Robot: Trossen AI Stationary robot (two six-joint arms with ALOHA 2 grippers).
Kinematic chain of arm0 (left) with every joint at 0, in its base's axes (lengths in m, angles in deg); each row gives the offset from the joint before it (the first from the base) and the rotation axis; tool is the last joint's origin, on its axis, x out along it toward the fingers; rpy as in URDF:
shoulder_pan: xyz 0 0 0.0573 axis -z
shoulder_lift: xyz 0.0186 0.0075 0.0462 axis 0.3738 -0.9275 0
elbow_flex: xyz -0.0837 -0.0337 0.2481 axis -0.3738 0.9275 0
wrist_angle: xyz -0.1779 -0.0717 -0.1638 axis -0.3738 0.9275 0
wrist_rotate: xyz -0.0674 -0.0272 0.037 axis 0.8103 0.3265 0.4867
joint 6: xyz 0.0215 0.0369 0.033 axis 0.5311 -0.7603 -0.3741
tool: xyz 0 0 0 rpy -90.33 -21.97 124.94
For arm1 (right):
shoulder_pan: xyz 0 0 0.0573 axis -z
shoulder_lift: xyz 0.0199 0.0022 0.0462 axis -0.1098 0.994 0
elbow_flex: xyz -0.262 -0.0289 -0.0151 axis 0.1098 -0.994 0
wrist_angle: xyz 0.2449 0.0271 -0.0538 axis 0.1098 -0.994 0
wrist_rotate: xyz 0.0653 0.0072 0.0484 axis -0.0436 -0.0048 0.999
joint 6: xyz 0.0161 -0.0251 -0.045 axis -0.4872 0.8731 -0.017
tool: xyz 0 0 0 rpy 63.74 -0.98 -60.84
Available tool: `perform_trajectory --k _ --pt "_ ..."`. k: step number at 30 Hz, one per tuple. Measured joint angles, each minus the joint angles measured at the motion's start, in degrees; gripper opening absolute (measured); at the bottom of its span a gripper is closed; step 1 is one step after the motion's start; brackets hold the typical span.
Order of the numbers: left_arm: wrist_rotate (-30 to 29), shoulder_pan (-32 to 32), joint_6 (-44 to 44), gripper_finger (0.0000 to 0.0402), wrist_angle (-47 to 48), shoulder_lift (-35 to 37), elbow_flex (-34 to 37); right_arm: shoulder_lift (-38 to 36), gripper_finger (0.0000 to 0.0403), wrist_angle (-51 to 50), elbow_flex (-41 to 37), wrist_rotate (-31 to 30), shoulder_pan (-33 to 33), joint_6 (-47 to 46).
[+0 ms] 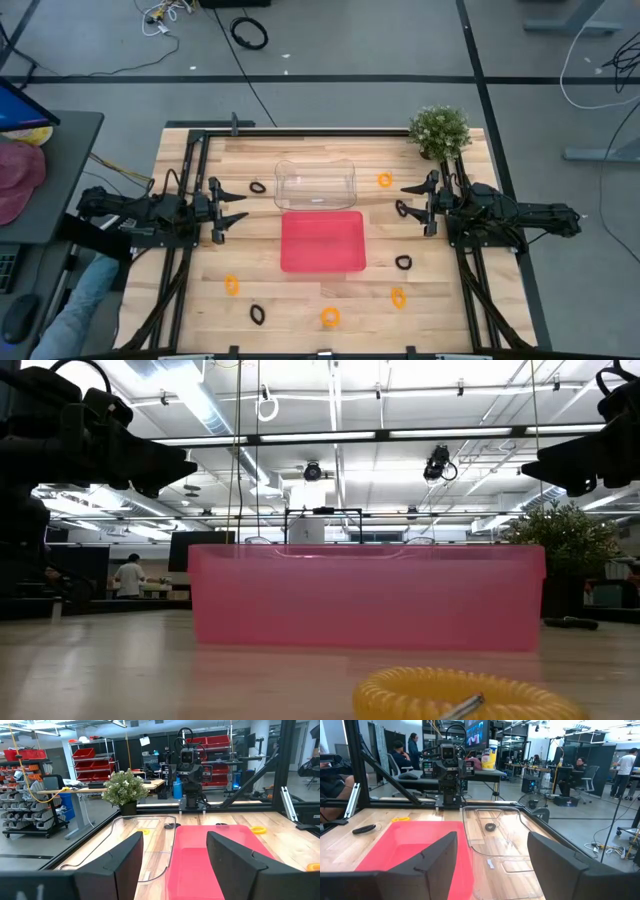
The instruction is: Sort spring keychains
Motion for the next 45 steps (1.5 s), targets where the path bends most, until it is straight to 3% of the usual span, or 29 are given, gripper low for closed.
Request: perform_trajectory --k 13,16,20,26,35,45 --pt "0.0 0.0 0.0 0.0222 0.0 0.0 0.0 0.0 0.0247 0.5 0.0 0.0 0.0 0.1" --pt "0.0 0.0 0.0 0.0222 0.0 0.0 0.0 0.0 0.0247 1.8 0.0 0.0 0.0 5.2" --pt "0.0 0.0 0.0 0.0222 0.0 0.0 0.0 0.0 0.0247 10.8 0.0 0.0 0.0 11.9" --pt "0.0 0.0 0.0 0.0222 0.0 0.0 0.0 0.0 0.0247 29.7 0.0 0.0 0.0 13.8" --pt "0.0 0.0 0.0 0.0222 0.0 0.0 0.0 0.0 0.0247 51.1 0.0 0.0 0.0 6.4" --pt "0.0 0.0 0.0 0.0222 0.0 0.0 0.0 0.0 0.0247 61.2 0.0 0.0 0.0 -3.3"
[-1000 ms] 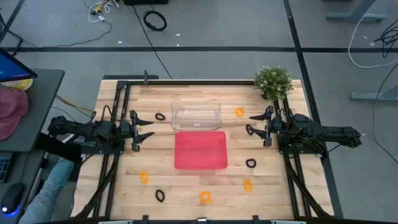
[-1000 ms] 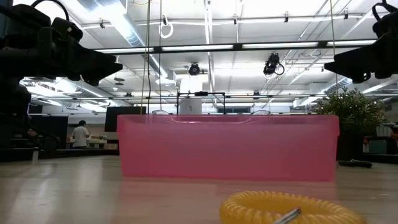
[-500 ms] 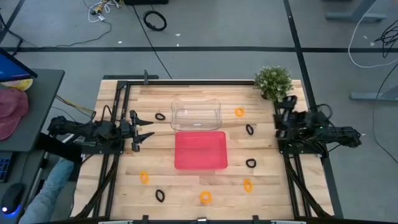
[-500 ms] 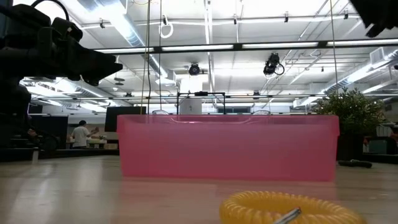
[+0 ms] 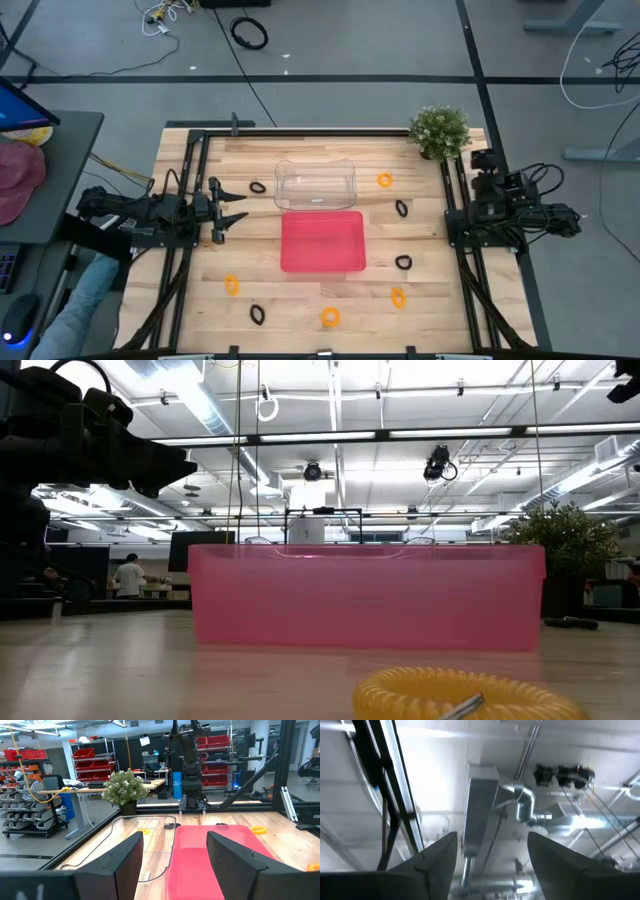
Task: Sort spring keychains
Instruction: Put the yellow spring keychain into the transparent bin
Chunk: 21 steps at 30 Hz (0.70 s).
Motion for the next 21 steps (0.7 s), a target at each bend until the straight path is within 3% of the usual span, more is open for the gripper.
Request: perform_trajectory --k 6,11,15,21 --pt "0.0 0.0 0.0 0.0222 0.0 0.0 0.0 0.0 0.0247 7.7 0.0 0.0 0.0 0.6" --pt "0.0 0.0 0.0 0.0222 0.0 0.0 0.0 0.0 0.0247 5.8 3.0 0.0 0.0 2.9" --pt "0.0 0.0 0.0 0.0222 0.0 0.0 0.0 0.0 0.0247 -10.9 11.0 0.9 0.0 4.9" --pt "0.0 0.0 0.0 0.0222 0.0 0.0 0.0 5.0 0.0247 -41.8 29.5 0.5 0.0 8.0"
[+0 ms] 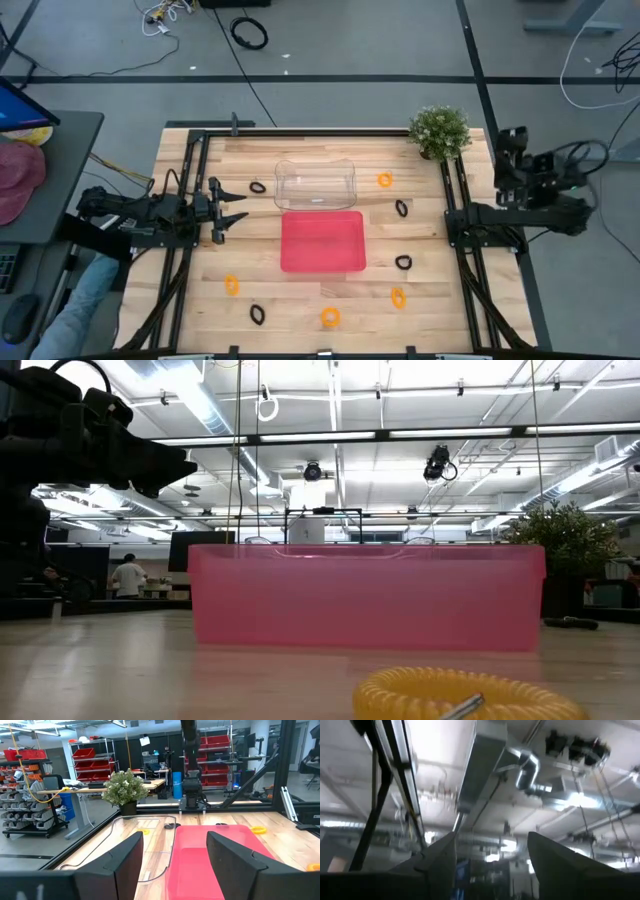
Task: Sort spring keychains
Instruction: Put the yellow spring keychain into the transparent bin
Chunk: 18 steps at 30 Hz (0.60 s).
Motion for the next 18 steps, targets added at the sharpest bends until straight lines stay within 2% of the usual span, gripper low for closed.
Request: perform_trajectory --k 4,8,14,18 --pt "0.0 0.0 0.0 0.0222 0.0 0.0 0.0 5.8 0.0247 -14.8 10.3 0.0 0.0 -2.0" --pt "0.0 0.0 0.0 0.0222 0.0 0.0 0.0 11.7 0.0247 -25.7 16.3 -0.8 0.0 0.3" --pt "0.0 0.0 0.0 0.0222 0.0 0.0 0.0 20.7 0.0247 -33.0 22.2 -11.4 0.0 -3.5" --pt "0.0 0.0 0.0 0.0222 0.0 0.0 0.0 26.2 0.0247 -37.3 25.5 -16.0 0.0 -4.5"
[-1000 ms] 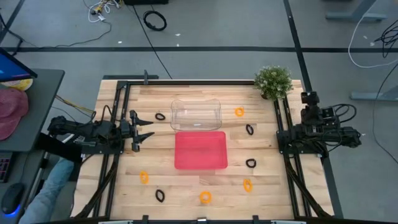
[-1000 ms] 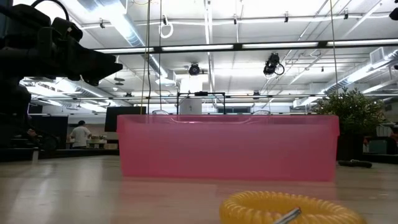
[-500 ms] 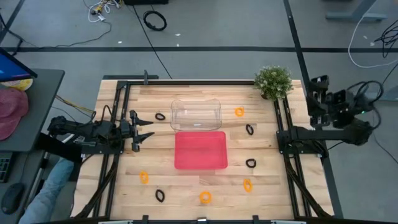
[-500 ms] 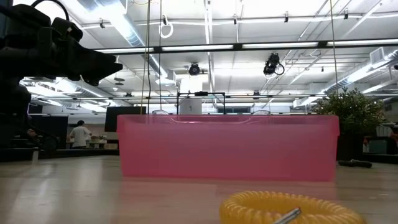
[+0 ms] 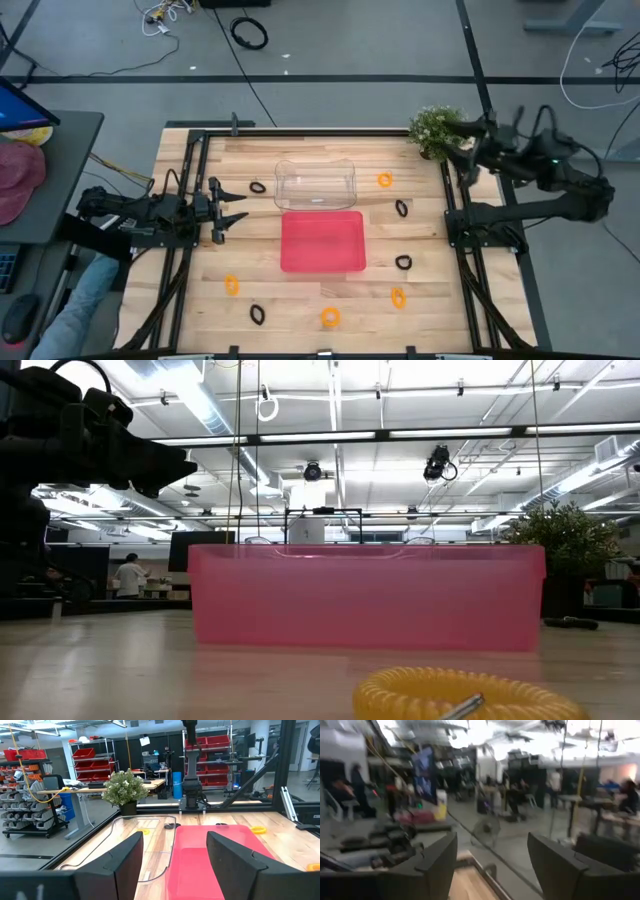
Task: Sort spring keychains
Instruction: Put the yellow spring keychain into the transparent bin
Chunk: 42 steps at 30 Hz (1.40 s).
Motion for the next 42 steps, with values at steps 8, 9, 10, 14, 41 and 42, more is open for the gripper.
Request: perform_trajectory --k 8,9,10,14,41,42 --pt "0.0 0.0 0.0 0.0222 0.0 0.0 0.0 9.9 0.0247 -15.6 9.8 -2.0 0.0 -3.4" --pt "0.0 0.0 0.0 0.0222 0.0 0.0 0.0 11.3 0.0247 -19.4 11.6 -2.0 0.0 -3.8" --pt "0.0 0.0 0.0 0.0222 0.0 0.0 0.0 12.7 0.0247 -23.0 13.5 -2.1 0.0 -4.2" --pt "0.0 0.0 0.0 0.0222 0.0 0.0 0.0 17.4 0.0247 -35.4 18.5 -4.5 0.0 -7.9" --pt "0.0 0.0 0.0 0.0222 0.0 0.0 0.0 30.2 0.0247 -40.1 4.4 9.8 18.2 -24.3" --pt "0.0 0.0 0.0 0.0222 0.0 0.0 0.0 30.2 0.0247 -40.0 3.9 10.9 19.5 -24.0"
